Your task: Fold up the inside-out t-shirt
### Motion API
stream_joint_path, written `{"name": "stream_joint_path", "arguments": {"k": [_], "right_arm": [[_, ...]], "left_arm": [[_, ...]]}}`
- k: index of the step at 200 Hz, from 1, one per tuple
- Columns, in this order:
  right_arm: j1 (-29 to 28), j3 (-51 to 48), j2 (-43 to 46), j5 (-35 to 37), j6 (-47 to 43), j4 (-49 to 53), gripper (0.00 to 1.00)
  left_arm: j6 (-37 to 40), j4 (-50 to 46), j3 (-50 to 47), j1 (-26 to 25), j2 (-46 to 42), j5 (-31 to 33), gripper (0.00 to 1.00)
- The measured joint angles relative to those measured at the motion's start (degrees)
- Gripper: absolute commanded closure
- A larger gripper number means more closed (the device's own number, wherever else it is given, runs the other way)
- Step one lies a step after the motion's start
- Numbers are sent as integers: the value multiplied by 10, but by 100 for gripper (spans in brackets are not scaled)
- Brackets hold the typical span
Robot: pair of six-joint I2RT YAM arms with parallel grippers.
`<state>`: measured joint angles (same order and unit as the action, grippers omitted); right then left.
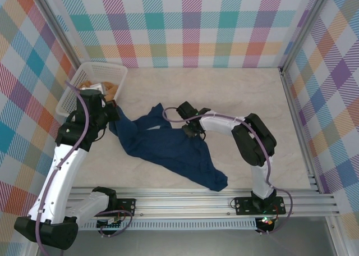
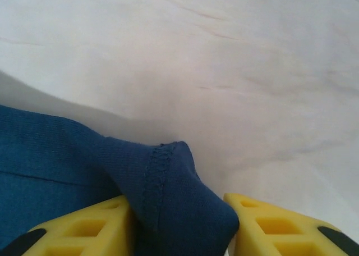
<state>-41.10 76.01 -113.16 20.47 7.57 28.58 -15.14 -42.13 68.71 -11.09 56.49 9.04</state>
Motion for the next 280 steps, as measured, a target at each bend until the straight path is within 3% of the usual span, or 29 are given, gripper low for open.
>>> {"name": "stream_joint_path", "arguments": {"k": [51, 90, 118, 171, 210, 245, 280], "right_arm": [[69, -32, 43, 26, -10, 19, 50], [86, -32, 43, 35, -19, 29, 62], [98, -37, 60, 0, -21, 32, 68], [106, -56, 108, -75, -33, 22, 56], [106, -54, 75, -98, -61, 14, 58], [110, -35, 33, -115, -76, 11, 65], [123, -2, 8, -151, -87, 4, 87]], "left_arm": [[0, -13, 0, 21, -9, 7, 100], [1, -13, 0, 24, -9, 6, 100], [0, -13, 0, 26, -9, 4, 100], [2, -12, 0, 27, -7, -9, 100], [2, -12, 0, 28, -6, -16, 100], [3, -12, 0, 28, -6, -22, 100], [3, -12, 0, 30, -6, -24, 100]]}}
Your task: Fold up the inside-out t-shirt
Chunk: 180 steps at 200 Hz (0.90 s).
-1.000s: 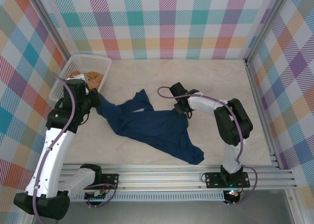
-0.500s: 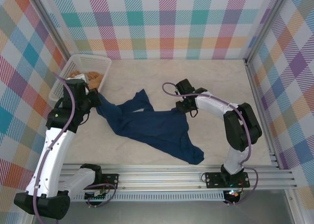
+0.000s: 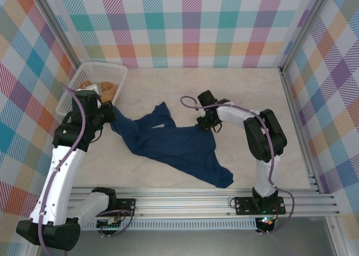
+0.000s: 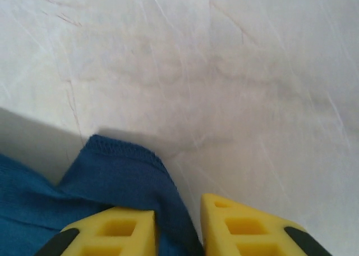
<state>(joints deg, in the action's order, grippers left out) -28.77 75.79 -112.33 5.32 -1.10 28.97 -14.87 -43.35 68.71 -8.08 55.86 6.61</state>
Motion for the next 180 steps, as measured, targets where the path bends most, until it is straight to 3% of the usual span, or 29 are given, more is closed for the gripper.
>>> {"name": "stream_joint_path", "arguments": {"k": [22, 53, 119, 180], "right_arm": [[16, 4, 1, -37, 3, -4, 100], [46, -7, 33, -107, 19, -7, 100], [163, -36, 252, -331, 99, -59, 100], [194, -67, 287, -462, 170, -120, 100]], "left_arm": [[0, 0, 0, 0, 0, 0, 100], [0, 0, 0, 4, 0, 1, 100], [-2, 5, -4, 16, -7, 0, 100], [-9, 23, -7, 20, -17, -3, 100]]}}
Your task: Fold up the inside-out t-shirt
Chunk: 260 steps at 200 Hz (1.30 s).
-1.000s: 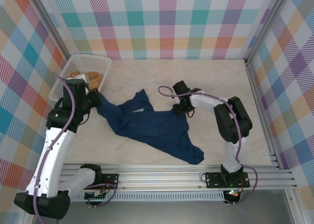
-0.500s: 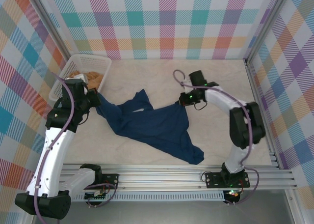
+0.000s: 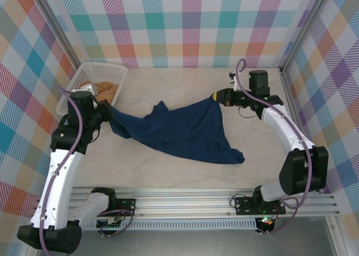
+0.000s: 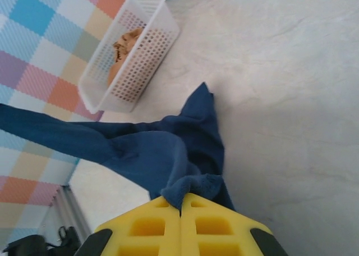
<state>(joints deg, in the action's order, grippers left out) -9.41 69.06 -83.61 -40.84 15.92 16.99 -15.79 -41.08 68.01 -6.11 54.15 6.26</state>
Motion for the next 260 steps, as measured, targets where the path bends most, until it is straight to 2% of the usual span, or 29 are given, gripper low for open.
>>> {"name": "stream_joint_path", "arguments": {"k": [39, 82, 133, 162, 190, 220, 260], "right_arm": [[14, 4, 0, -60, 50, -26, 100], [38, 50, 9, -85, 107, -41, 100], [64, 231, 29, -45, 154, -21, 100], [73, 325, 76, 34, 126, 29, 100], [75, 336, 158, 96, 70, 68, 100], [75, 304, 228, 109, 17, 76, 100], [75, 275, 289, 113, -7, 100, 100]], "left_arm": [[0, 3, 18, 0, 7, -2, 100], [-3, -8, 99, 6, 39, 11, 100], [-13, -26, 271, 25, 88, 33, 100], [0, -28, 387, 39, 93, 70, 100], [26, -26, 468, 40, 70, 90, 100], [57, -38, 570, 40, 69, 94, 100], [98, -61, 688, 40, 89, 92, 100]]}}
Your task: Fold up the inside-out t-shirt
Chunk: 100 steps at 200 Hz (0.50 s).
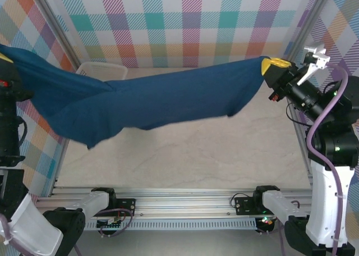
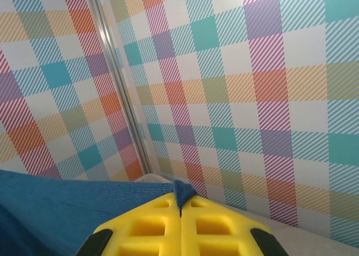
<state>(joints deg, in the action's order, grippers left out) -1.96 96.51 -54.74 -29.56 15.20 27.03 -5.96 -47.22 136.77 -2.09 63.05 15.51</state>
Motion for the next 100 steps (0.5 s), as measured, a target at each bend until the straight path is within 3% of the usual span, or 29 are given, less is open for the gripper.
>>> {"name": "stream_joint_path", "arguments": {"k": [56, 100], "right_arm": [[0, 23, 24, 59, -12, 31, 100], [0, -10, -79, 120, -23, -16, 100]], "left_arm": [[28, -7, 85, 0, 67, -15, 100], [28, 17, 89, 0, 250, -30, 100]]}}
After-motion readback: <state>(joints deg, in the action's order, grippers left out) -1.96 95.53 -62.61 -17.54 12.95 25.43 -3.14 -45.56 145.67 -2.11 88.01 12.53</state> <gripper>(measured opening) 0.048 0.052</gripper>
